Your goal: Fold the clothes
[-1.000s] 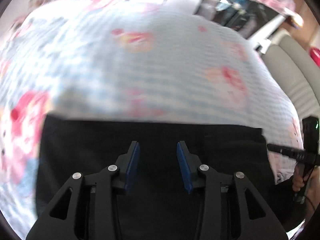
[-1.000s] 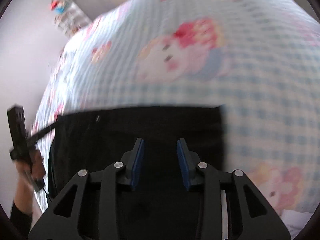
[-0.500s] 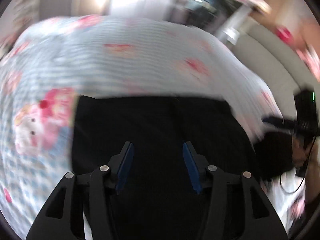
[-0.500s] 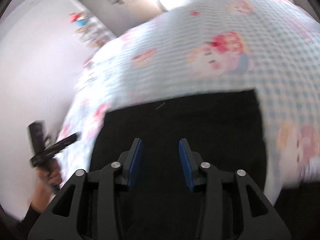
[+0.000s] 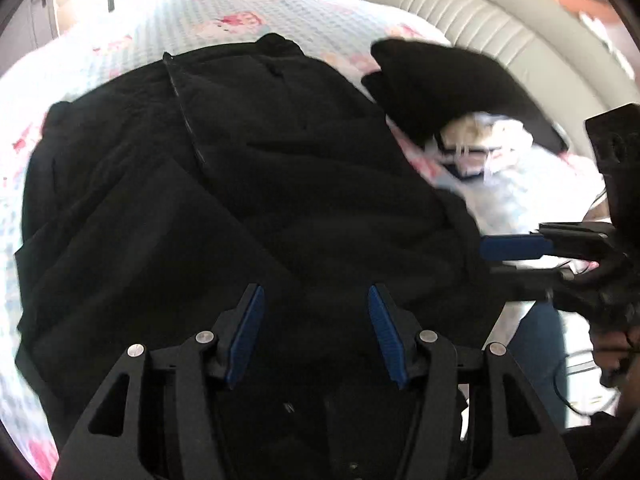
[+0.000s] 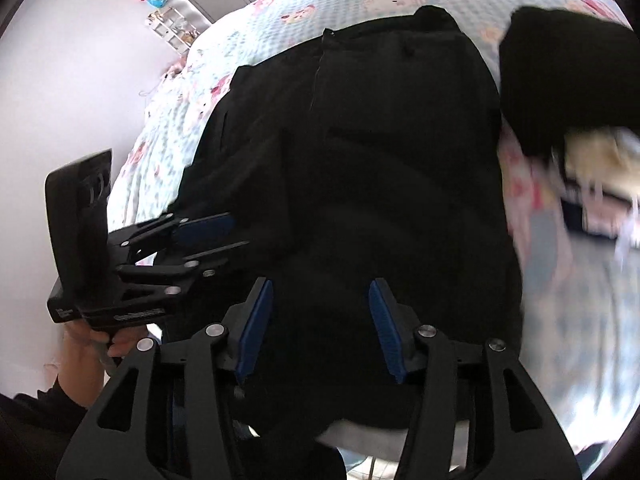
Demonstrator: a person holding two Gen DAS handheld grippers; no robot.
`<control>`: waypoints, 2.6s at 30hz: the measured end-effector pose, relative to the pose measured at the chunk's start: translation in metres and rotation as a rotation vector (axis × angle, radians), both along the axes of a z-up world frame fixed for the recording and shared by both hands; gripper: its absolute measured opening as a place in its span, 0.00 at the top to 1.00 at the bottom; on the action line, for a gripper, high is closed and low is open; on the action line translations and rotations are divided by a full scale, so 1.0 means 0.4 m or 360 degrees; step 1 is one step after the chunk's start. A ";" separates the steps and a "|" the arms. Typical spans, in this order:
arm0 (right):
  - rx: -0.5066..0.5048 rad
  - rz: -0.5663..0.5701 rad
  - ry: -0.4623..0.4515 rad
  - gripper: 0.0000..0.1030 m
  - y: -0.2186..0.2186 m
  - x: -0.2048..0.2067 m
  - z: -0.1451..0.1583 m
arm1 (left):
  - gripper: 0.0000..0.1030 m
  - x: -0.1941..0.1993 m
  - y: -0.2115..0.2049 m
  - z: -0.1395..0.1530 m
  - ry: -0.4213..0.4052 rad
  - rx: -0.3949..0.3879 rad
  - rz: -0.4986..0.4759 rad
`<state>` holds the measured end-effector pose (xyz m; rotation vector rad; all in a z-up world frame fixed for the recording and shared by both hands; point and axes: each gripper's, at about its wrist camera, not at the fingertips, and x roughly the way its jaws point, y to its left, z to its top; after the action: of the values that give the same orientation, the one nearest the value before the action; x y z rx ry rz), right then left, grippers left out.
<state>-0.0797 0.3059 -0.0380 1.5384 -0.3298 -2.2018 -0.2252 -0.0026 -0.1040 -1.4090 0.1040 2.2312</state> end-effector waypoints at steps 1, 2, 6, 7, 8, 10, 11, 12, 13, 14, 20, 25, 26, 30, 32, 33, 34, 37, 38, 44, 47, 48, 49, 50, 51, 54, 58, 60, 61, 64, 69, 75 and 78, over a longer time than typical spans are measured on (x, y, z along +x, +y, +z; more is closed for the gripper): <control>0.0036 -0.0026 -0.0001 0.44 0.003 0.020 -0.014 | 0.45 0.023 0.008 -0.006 0.0009 -0.0013 0.0021; 0.0071 -0.0061 -0.0002 0.44 0.007 0.039 -0.027 | 0.45 0.048 0.013 -0.013 0.0026 -0.0041 0.0050; 0.0128 -0.0231 -0.0016 0.44 0.032 0.114 -0.081 | 0.45 0.144 0.000 -0.060 0.0188 -0.0319 0.0258; 0.0065 -0.0261 -0.0021 0.44 0.040 0.126 -0.092 | 0.45 0.160 -0.010 -0.073 0.0158 -0.0285 0.0298; 0.0038 -0.0279 -0.0020 0.44 0.042 0.139 -0.104 | 0.45 0.173 -0.024 -0.083 0.0108 -0.0210 0.0340; 0.0076 -0.0303 -0.0018 0.44 0.045 0.161 -0.132 | 0.45 0.192 -0.052 -0.098 0.0018 -0.0053 0.0410; 0.0124 -0.0303 -0.0020 0.44 0.043 0.167 -0.142 | 0.45 0.200 -0.055 -0.101 0.0022 -0.0039 0.0413; 0.0159 -0.0301 -0.0022 0.44 0.041 0.173 -0.149 | 0.45 0.207 -0.052 -0.110 0.0018 -0.0044 0.0404; 0.0167 -0.0297 -0.0026 0.44 0.042 0.178 -0.161 | 0.43 0.211 -0.054 -0.125 -0.0022 -0.0031 0.0404; 0.0162 -0.0300 -0.0048 0.44 0.045 0.184 -0.177 | 0.39 0.213 -0.059 -0.141 -0.0078 -0.0005 0.0412; 0.0082 -0.0307 0.0013 0.44 0.055 0.233 -0.174 | 0.39 0.290 -0.088 -0.100 0.0043 0.0190 0.0403; 0.0039 -0.0334 0.0122 0.42 0.047 0.239 -0.127 | 0.39 0.310 -0.103 -0.082 0.0056 0.0270 0.0432; 0.0060 -0.0319 0.0098 0.42 0.037 0.235 -0.137 | 0.39 0.310 -0.101 -0.098 0.0018 0.0236 0.0443; 0.0086 -0.0258 -0.0022 0.42 0.011 0.243 -0.181 | 0.39 0.342 -0.104 -0.134 -0.0060 0.0184 0.0427; 0.0083 -0.0224 -0.0078 0.42 0.001 0.253 -0.201 | 0.39 0.381 -0.139 -0.112 -0.0003 0.0265 0.0468; 0.0056 -0.0230 -0.0094 0.42 0.004 0.258 -0.196 | 0.39 0.401 -0.167 -0.095 0.0034 0.0329 0.0504; 0.0018 -0.0240 -0.0065 0.42 0.011 0.265 -0.176 | 0.39 0.412 -0.194 -0.085 0.0049 0.0370 0.0545; 0.0011 -0.0243 0.0081 0.38 0.019 0.276 -0.115 | 0.39 0.430 -0.266 -0.068 0.0071 0.0430 0.0682; 0.0056 -0.0246 0.0128 0.37 0.020 0.269 -0.108 | 0.39 0.428 -0.279 -0.070 0.0074 0.0413 0.0714; 0.0188 -0.0254 0.0043 0.36 0.009 0.206 -0.183 | 0.39 0.401 -0.269 -0.135 -0.0054 0.0304 0.0831; 0.0151 -0.0256 0.0011 0.36 0.016 0.210 -0.218 | 0.39 0.397 -0.263 -0.163 -0.0091 0.0270 0.0856; 0.0139 -0.0261 0.0005 0.36 0.019 0.216 -0.221 | 0.39 0.400 -0.266 -0.166 -0.0094 0.0280 0.0869; 0.0130 -0.0266 0.0000 0.36 0.023 0.222 -0.223 | 0.39 0.403 -0.267 -0.168 -0.0102 0.0283 0.0862; 0.0121 -0.0270 -0.0006 0.36 0.026 0.227 -0.225 | 0.39 0.406 -0.264 -0.170 -0.0114 0.0276 0.0844; 0.0117 -0.0271 -0.0012 0.36 0.030 0.231 -0.226 | 0.39 0.409 -0.261 -0.172 -0.0126 0.0270 0.0826; 0.0119 -0.0242 -0.0043 0.36 0.030 0.246 -0.226 | 0.35 0.416 -0.255 -0.182 -0.0191 0.0248 0.0769; 0.0045 -0.0197 -0.0081 0.36 0.028 0.247 -0.217 | 0.35 0.435 -0.287 -0.174 -0.0266 0.0395 0.0779; -0.0011 -0.0201 -0.0081 0.36 0.032 0.247 -0.207 | 0.35 0.446 -0.308 -0.151 -0.0224 0.0506 0.0787; -0.0039 -0.0202 -0.0081 0.36 0.034 0.246 -0.202 | 0.35 0.450 -0.318 -0.139 -0.0196 0.0545 0.0800; -0.0031 -0.0246 0.0006 0.36 0.047 0.246 -0.165 | 0.35 0.454 -0.339 -0.106 -0.0111 0.0613 0.0830; 0.0059 -0.0193 0.0118 0.36 0.048 0.193 -0.139 | 0.39 0.439 -0.323 -0.003 0.0081 0.0529 0.0724; 0.0180 -0.0253 0.0155 0.34 0.067 0.098 -0.120 | 0.37 0.342 -0.347 -0.076 -0.0061 0.0327 0.0872; 0.0216 -0.0275 0.0021 0.34 0.082 0.098 -0.182 | 0.37 0.337 -0.355 -0.138 -0.0161 0.0321 0.0909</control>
<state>-0.0406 0.3386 -0.1107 1.6199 -0.3262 -2.4106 -0.0905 -0.1444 -0.1592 -1.5736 -0.6135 2.5070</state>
